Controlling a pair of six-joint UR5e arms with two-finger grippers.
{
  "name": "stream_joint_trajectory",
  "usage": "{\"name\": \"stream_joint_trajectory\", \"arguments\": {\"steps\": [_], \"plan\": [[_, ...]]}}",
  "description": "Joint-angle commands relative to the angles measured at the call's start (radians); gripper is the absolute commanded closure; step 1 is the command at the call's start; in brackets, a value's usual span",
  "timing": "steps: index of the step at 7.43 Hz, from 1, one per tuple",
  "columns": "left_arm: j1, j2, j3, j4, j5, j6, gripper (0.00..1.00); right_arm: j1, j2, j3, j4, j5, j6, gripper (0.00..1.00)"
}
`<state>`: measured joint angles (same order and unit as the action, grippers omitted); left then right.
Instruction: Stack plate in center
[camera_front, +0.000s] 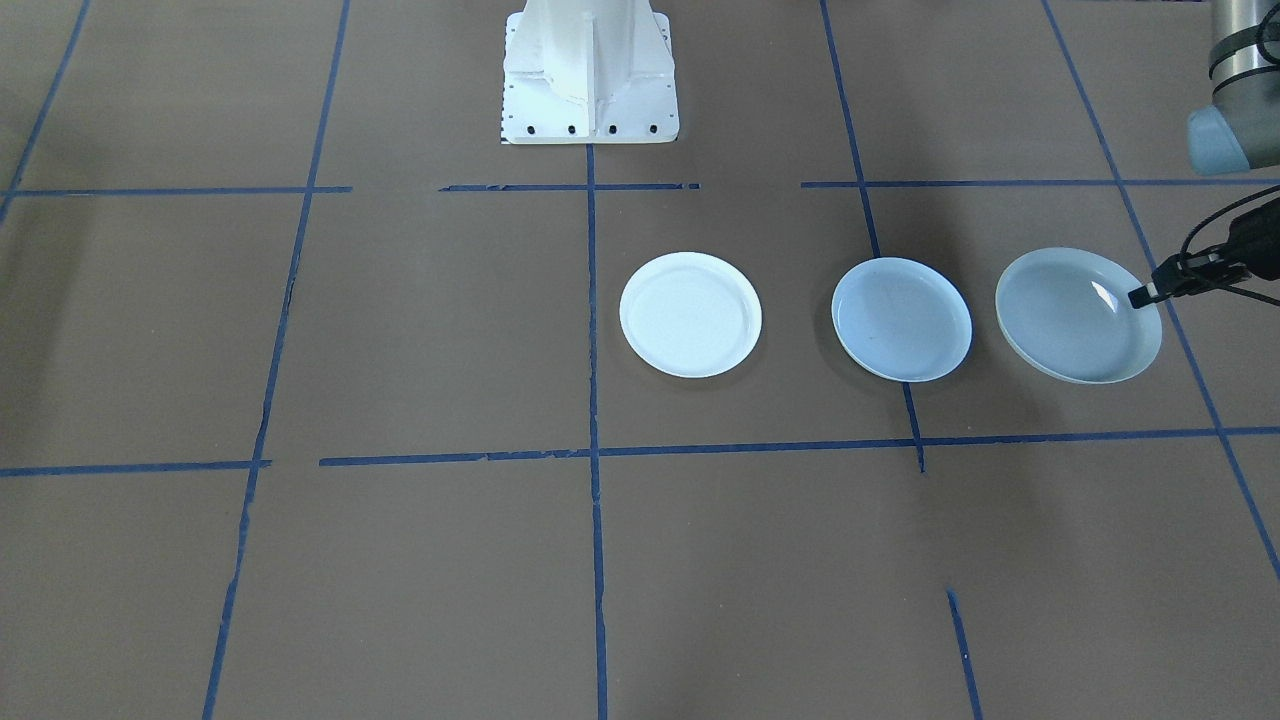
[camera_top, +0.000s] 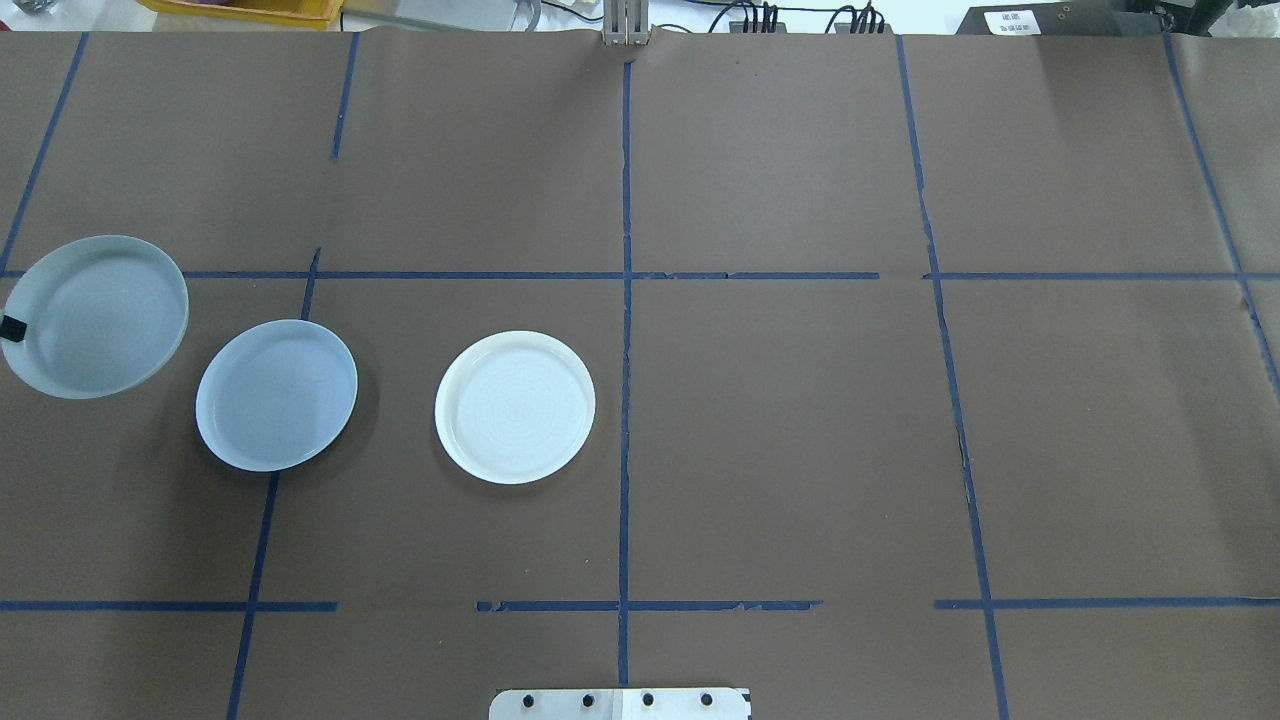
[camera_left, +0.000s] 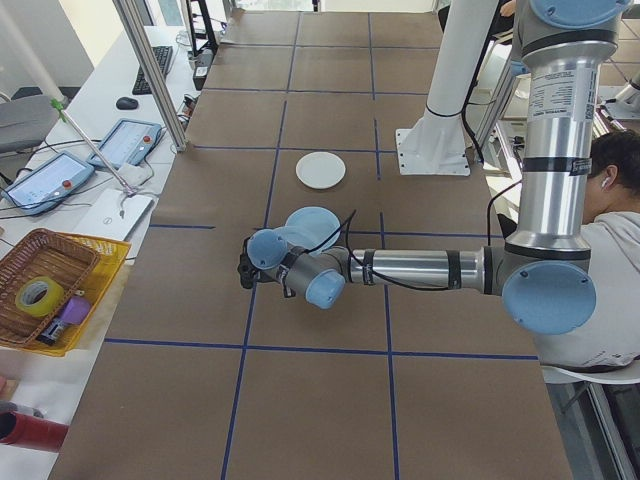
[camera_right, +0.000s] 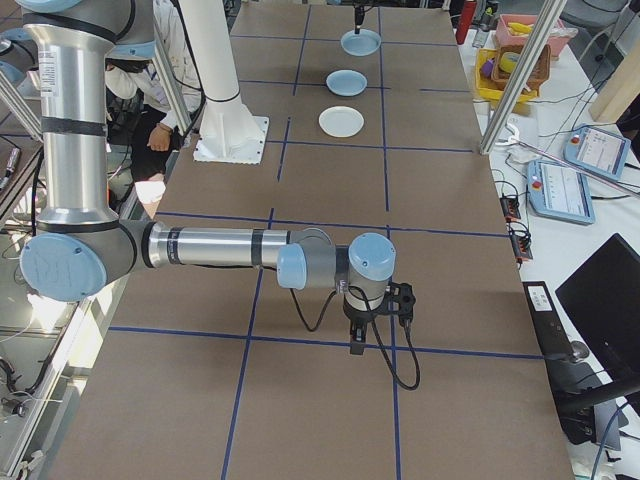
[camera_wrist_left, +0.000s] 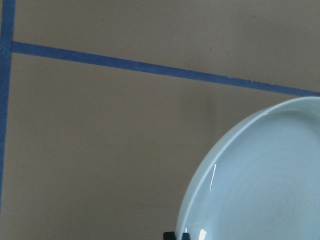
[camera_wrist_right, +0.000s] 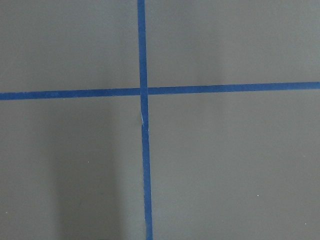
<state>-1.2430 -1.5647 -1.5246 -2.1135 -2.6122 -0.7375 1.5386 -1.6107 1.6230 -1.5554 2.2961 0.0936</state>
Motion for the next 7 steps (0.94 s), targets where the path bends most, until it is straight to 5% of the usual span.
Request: {"name": "stream_joint_trajectory", "arguments": {"steps": [1, 5, 6, 7], "plan": [[0.126, 0.003, -0.017, -0.113, 0.057, -0.208, 1.0, 0.0, 0.0, 0.0, 0.0, 0.0, 0.0, 0.0], [0.256, -0.047, -0.008, -0.229, 0.057, -0.436, 1.0, 0.0, 0.0, 0.0, 0.0, -0.001, 0.0, 0.0], [0.278, -0.064, -0.006, -0.227, 0.057, -0.465, 0.35, 0.0, 0.0, 0.0, 0.0, -0.001, 0.0, 0.0], [0.286, -0.086, -0.009, -0.227, 0.066, -0.48, 0.01, 0.0, 0.0, 0.0, 0.0, 0.0, 0.0, 0.0]]}}
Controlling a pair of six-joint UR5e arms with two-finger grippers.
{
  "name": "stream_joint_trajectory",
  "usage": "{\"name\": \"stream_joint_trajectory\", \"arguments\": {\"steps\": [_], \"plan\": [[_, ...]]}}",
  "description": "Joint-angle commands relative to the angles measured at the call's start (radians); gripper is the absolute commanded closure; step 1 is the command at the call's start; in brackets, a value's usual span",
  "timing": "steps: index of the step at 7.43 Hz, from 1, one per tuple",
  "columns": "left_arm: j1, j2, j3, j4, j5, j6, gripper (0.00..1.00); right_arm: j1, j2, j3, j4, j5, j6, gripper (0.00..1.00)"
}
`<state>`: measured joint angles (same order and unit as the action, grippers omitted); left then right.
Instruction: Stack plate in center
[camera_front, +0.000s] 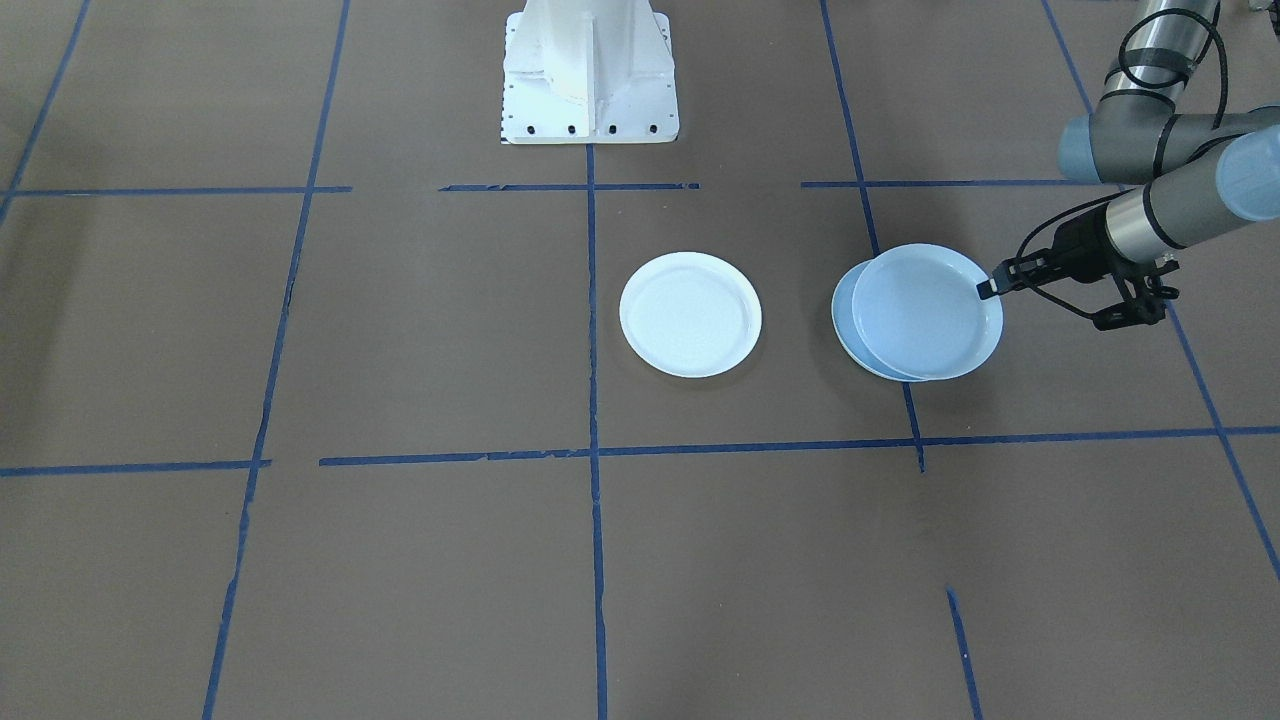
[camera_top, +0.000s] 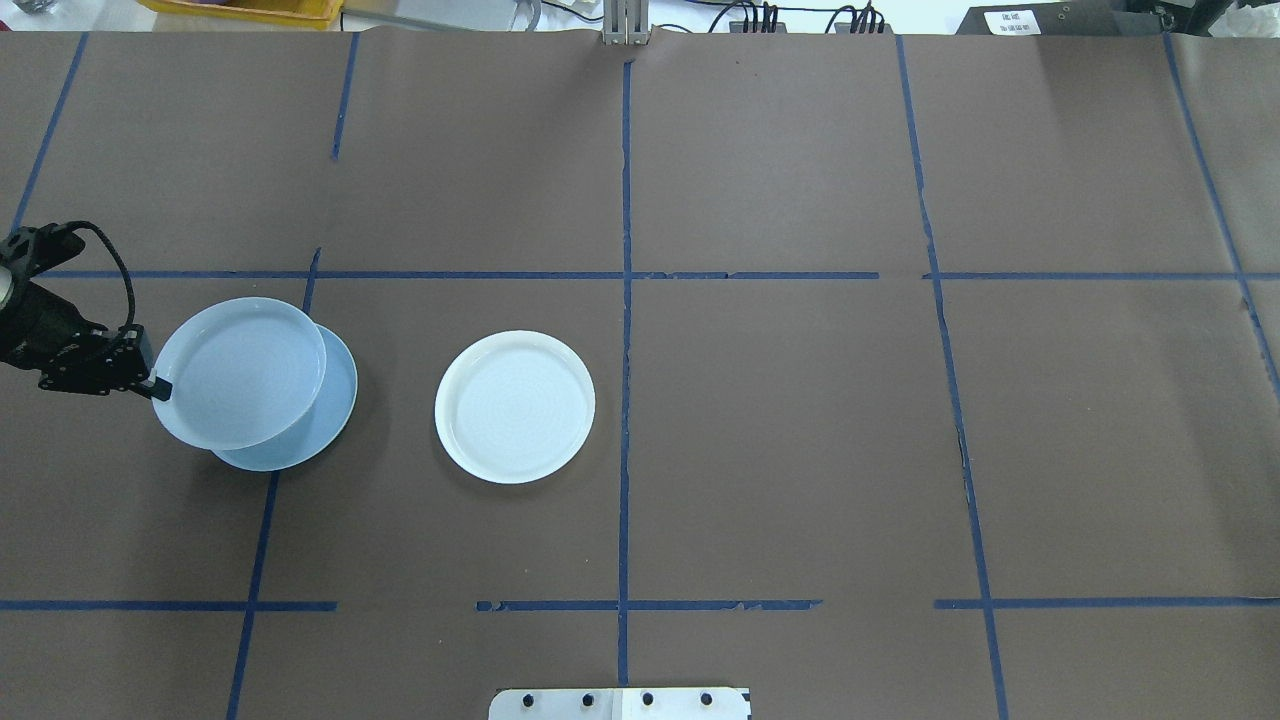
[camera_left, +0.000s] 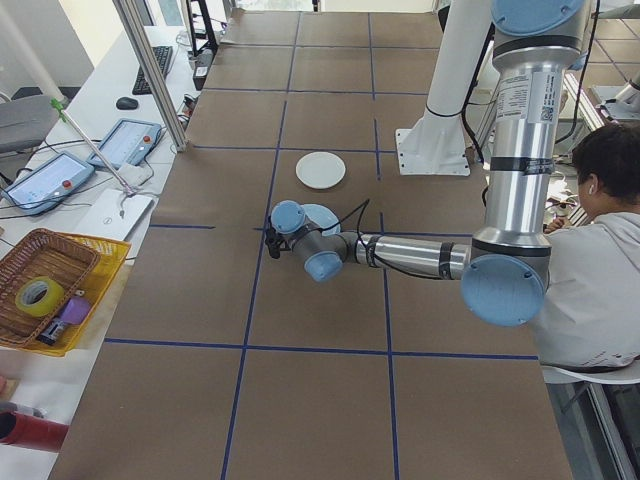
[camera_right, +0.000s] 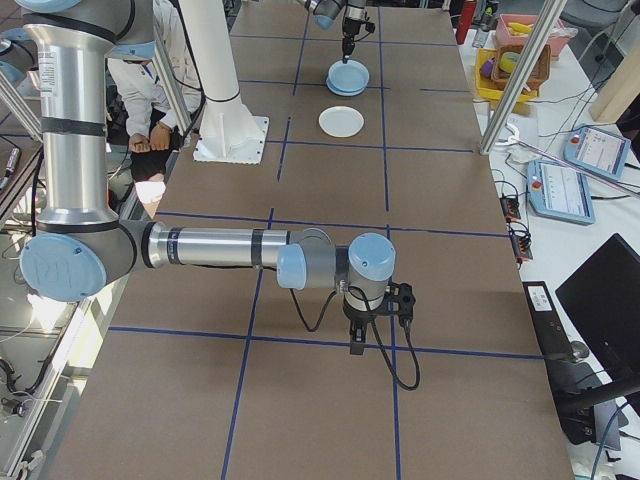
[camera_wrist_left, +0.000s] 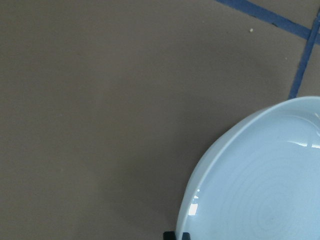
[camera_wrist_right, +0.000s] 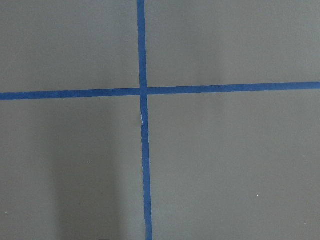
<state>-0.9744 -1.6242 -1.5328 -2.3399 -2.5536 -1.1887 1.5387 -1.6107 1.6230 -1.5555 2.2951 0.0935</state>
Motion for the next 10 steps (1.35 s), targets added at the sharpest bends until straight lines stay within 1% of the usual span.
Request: {"name": "stream_joint_trajectory", "arguments": {"steps": [1, 2, 3, 4, 5, 6, 8, 9, 10], "plan": [[0.016, -0.049, -0.012, 0.001, 0.012, -0.063, 0.01, 0.0, 0.0, 0.0, 0.0, 0.001, 0.0, 0.0], [0.019, -0.106, -0.015, 0.002, 0.03, -0.145, 0.01, 0.0, 0.0, 0.0, 0.0, 0.0, 0.0, 0.0], [0.057, -0.174, -0.015, 0.004, 0.079, -0.234, 0.01, 0.0, 0.0, 0.0, 0.002, 0.0, 0.0, 0.0], [0.11, -0.236, -0.013, 0.005, 0.142, -0.321, 0.01, 0.0, 0.0, 0.0, 0.0, 0.0, -0.001, 0.0], [0.184, -0.276, -0.01, 0.008, 0.233, -0.385, 0.01, 0.0, 0.0, 0.0, 0.0, 0.001, 0.0, 0.0], [0.233, -0.292, -0.004, 0.01, 0.281, -0.408, 0.01, 0.0, 0.0, 0.0, 0.0, 0.001, 0.0, 0.0], [0.285, -0.312, 0.0, 0.008, 0.291, -0.451, 0.01, 0.001, 0.0, 0.0, 0.0, 0.001, 0.0, 0.0], [0.31, -0.315, 0.005, 0.007, 0.309, -0.451, 0.01, 0.0, 0.0, 0.0, 0.0, 0.0, 0.0, 0.0], [0.328, -0.315, 0.005, 0.001, 0.32, -0.451, 0.04, 0.0, 0.0, 0.0, 0.0, 0.001, 0.0, 0.0]]}}
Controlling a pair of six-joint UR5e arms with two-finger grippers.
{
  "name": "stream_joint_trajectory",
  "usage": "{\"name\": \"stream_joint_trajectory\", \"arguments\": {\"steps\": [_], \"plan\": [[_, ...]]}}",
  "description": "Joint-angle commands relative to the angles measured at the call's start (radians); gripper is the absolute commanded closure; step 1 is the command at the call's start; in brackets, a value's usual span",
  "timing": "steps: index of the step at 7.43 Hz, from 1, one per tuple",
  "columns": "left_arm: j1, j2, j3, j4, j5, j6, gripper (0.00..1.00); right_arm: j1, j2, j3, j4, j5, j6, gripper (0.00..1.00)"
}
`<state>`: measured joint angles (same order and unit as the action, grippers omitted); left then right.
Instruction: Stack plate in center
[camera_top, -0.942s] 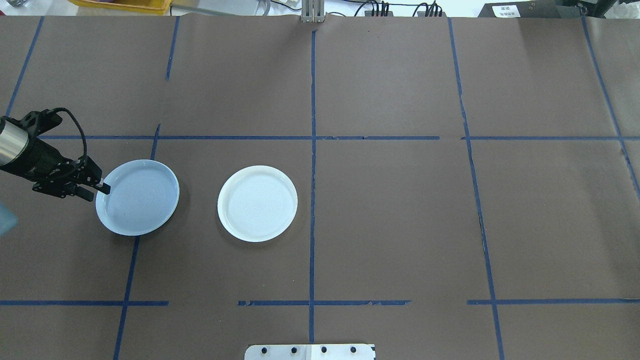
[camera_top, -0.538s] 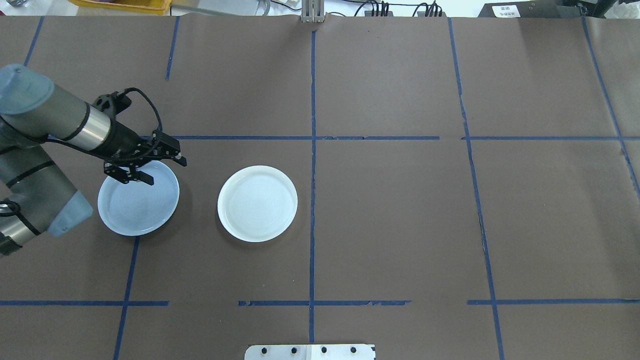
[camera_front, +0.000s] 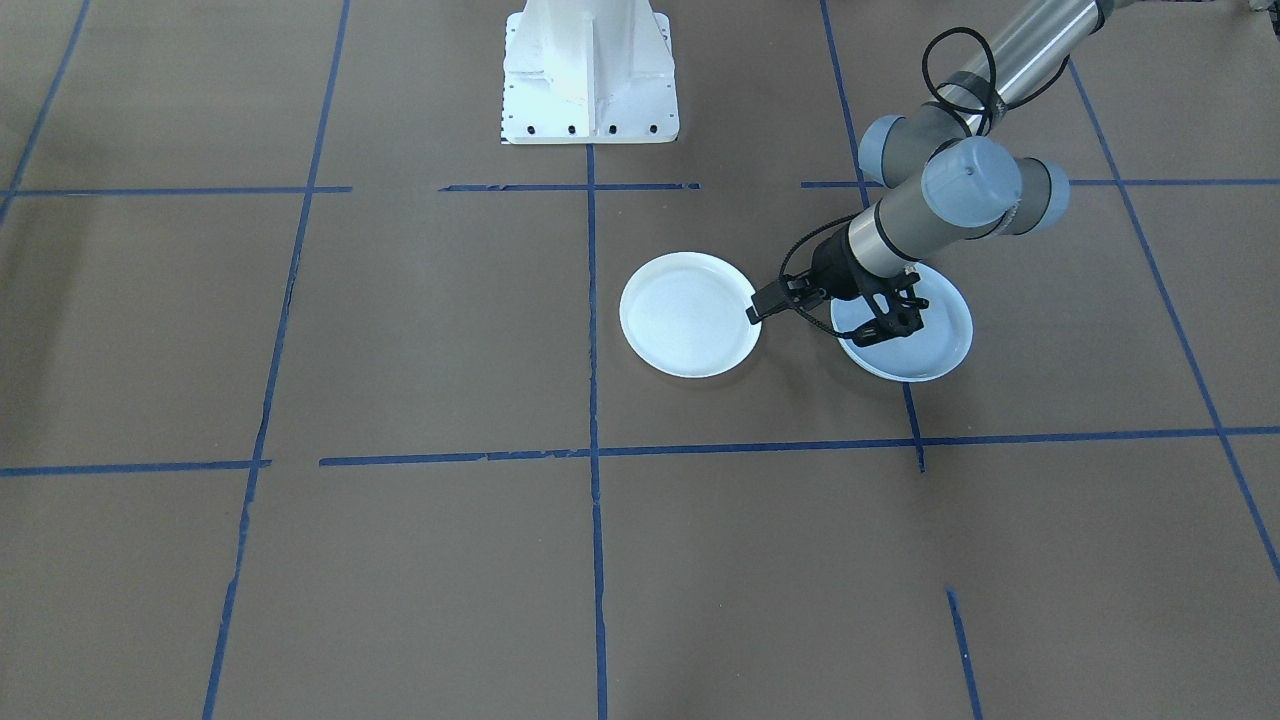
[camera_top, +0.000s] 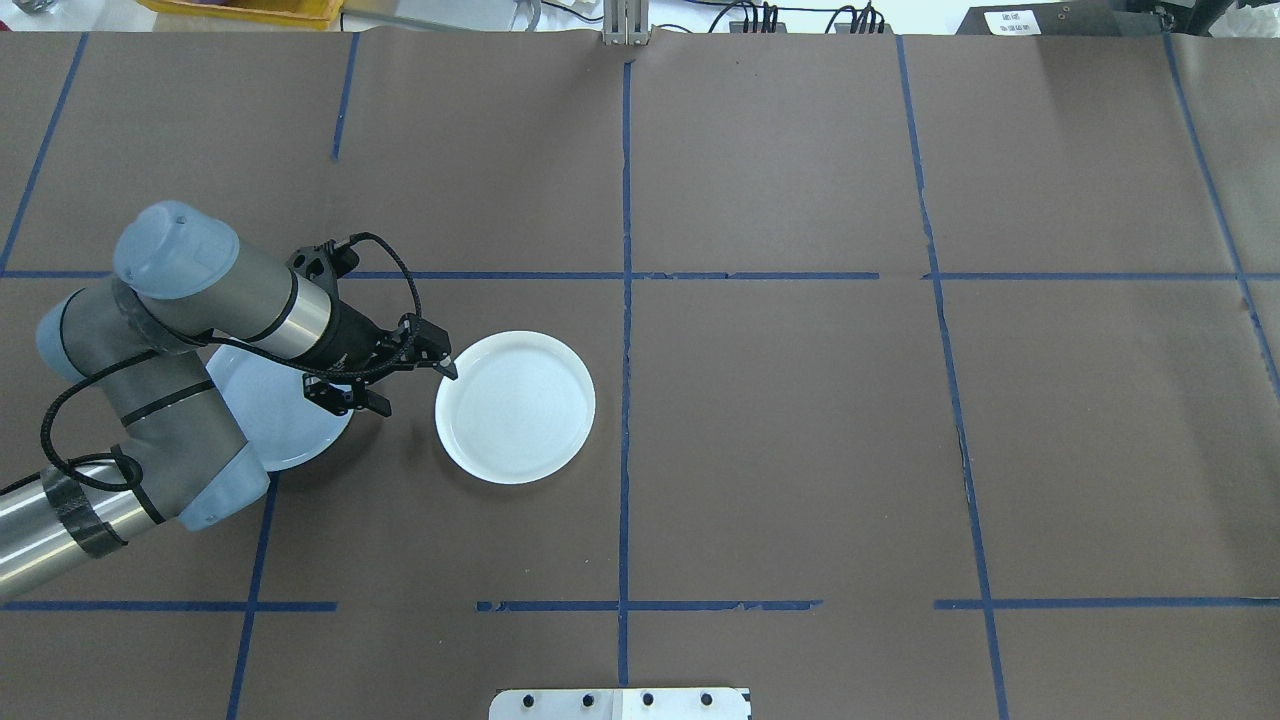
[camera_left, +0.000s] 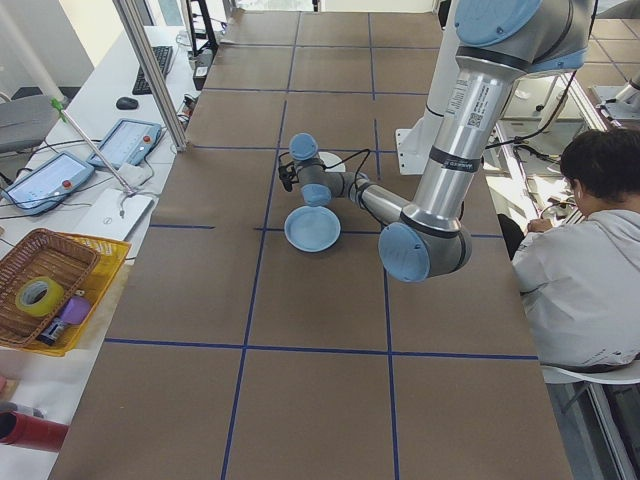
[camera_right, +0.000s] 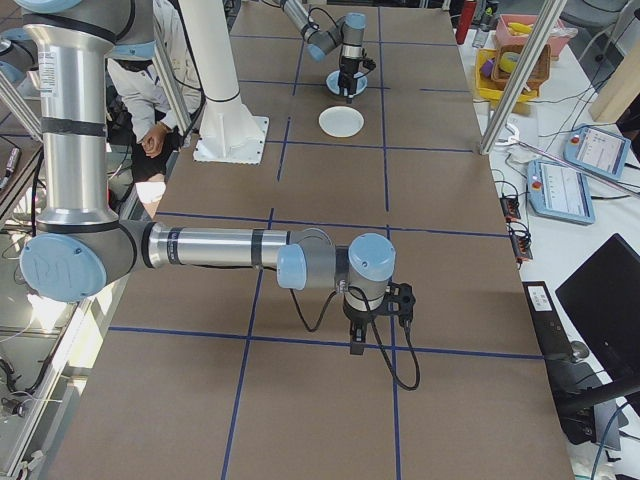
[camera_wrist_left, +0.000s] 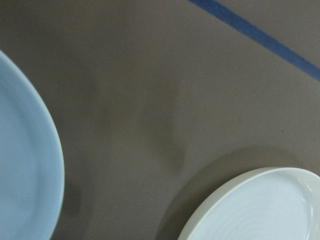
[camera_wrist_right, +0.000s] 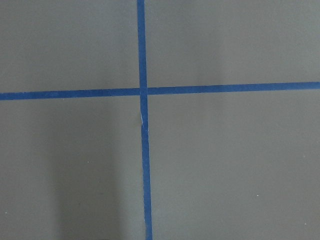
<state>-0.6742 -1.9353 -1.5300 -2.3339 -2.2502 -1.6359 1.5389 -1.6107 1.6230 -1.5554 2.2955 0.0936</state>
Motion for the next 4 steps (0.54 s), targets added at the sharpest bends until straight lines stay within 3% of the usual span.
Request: {"name": "stream_joint_trajectory", "arguments": {"steps": [1, 2, 4], "plan": [[0.028, -0.004, 0.001, -0.008, 0.017, -0.008, 0.2, 0.0, 0.0, 0.0, 0.0, 0.001, 0.0, 0.0], [0.028, -0.004, 0.001, -0.009, 0.017, -0.009, 0.37, 0.0, 0.0, 0.0, 0.0, 0.001, 0.0, 0.0], [0.041, -0.004, 0.007, -0.009, 0.017, -0.009, 0.37, 0.0, 0.0, 0.0, 0.0, -0.001, 0.0, 0.0]]}}
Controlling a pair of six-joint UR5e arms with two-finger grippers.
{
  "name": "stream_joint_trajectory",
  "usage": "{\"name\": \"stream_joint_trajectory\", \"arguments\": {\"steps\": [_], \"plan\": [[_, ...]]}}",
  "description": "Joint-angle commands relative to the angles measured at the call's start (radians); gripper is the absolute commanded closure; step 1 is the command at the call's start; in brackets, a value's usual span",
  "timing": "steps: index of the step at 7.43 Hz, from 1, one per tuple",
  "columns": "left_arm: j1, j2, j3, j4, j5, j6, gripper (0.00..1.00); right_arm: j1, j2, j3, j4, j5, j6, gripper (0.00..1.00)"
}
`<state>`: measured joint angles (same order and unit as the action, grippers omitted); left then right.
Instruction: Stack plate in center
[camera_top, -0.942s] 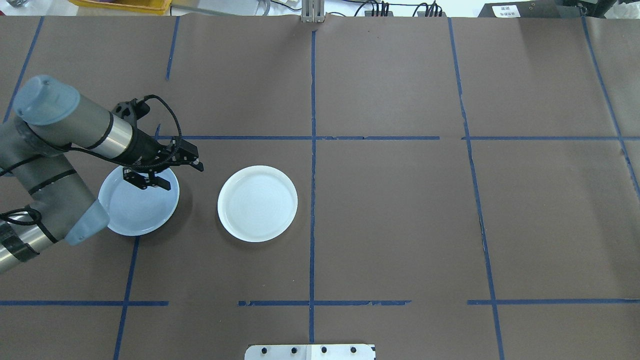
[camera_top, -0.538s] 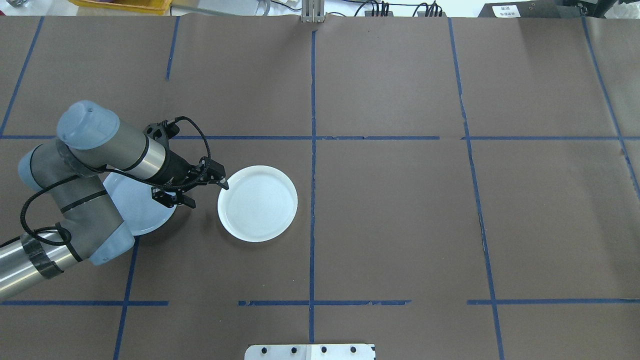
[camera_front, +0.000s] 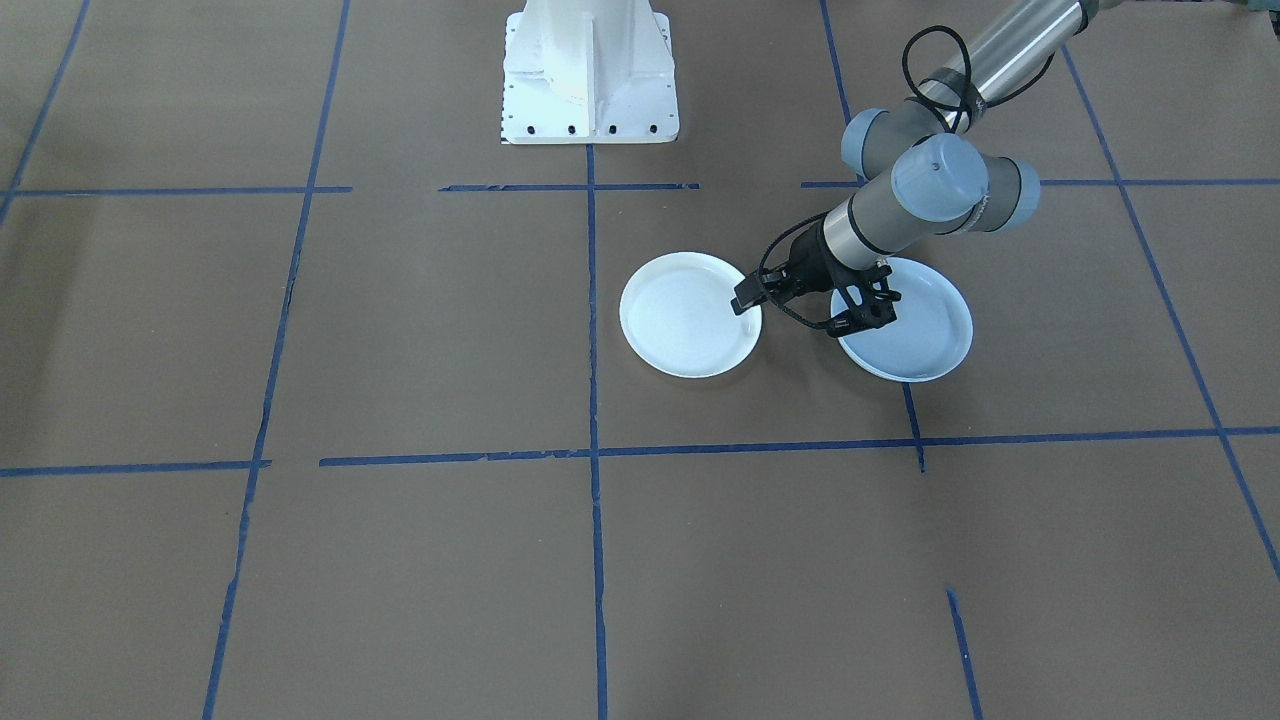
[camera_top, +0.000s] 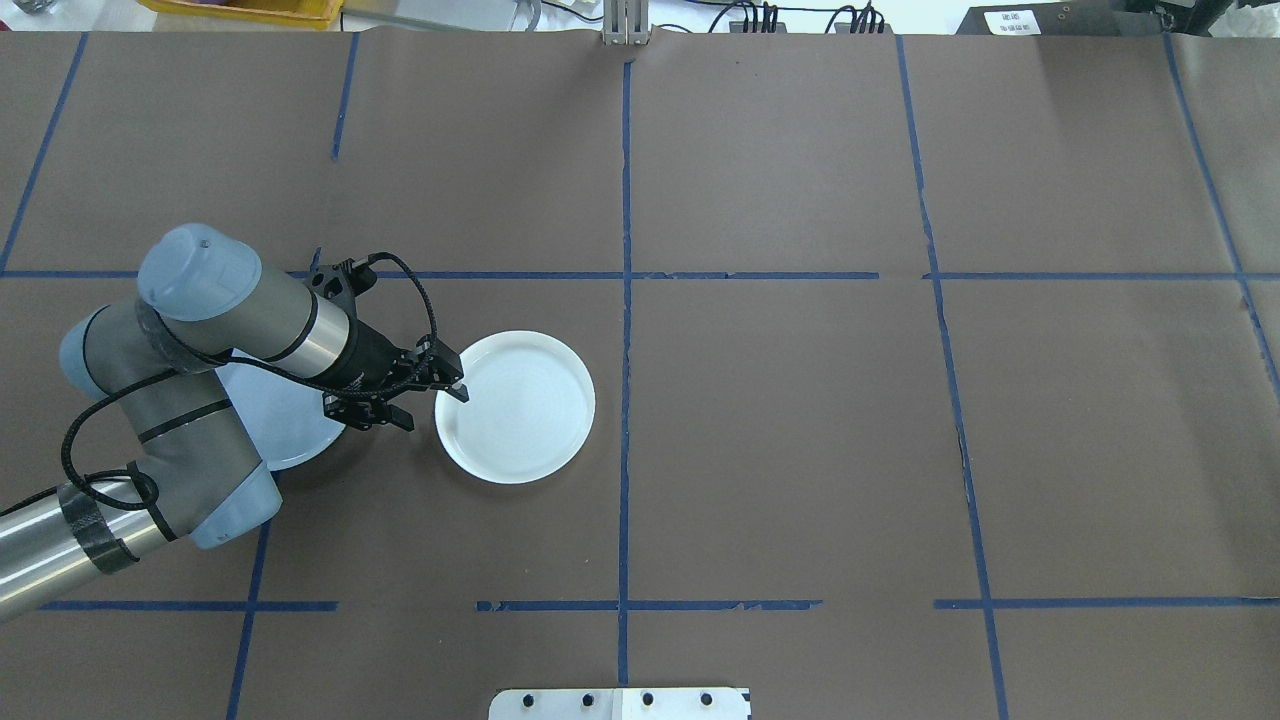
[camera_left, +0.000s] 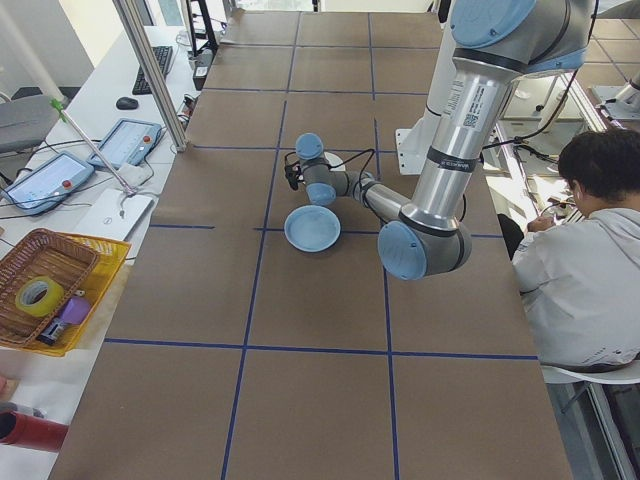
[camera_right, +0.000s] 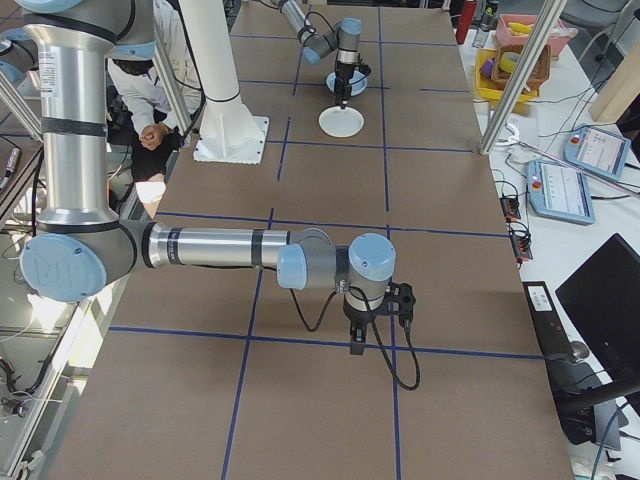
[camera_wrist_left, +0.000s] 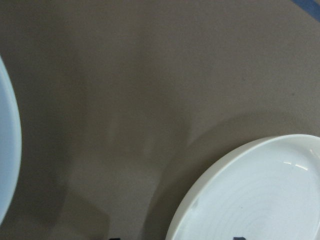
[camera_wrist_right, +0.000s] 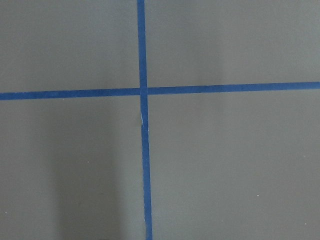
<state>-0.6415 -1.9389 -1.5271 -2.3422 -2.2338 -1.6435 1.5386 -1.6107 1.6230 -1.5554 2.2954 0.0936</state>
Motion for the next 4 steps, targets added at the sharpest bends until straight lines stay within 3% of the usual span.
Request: {"name": "stream_joint_trajectory", "arguments": {"steps": [1, 3, 4], "plan": [[0.011, 0.0, 0.005, -0.002, 0.0, 0.001, 0.37, 0.0, 0.0, 0.0, 0.0, -0.001, 0.0, 0.0], [0.011, -0.002, 0.004, -0.002, -0.007, 0.004, 1.0, 0.0, 0.0, 0.0, 0.0, 0.001, 0.0, 0.0], [0.011, 0.0, 0.001, -0.003, -0.007, 0.007, 1.0, 0.0, 0.0, 0.0, 0.002, -0.001, 0.0, 0.0]]}}
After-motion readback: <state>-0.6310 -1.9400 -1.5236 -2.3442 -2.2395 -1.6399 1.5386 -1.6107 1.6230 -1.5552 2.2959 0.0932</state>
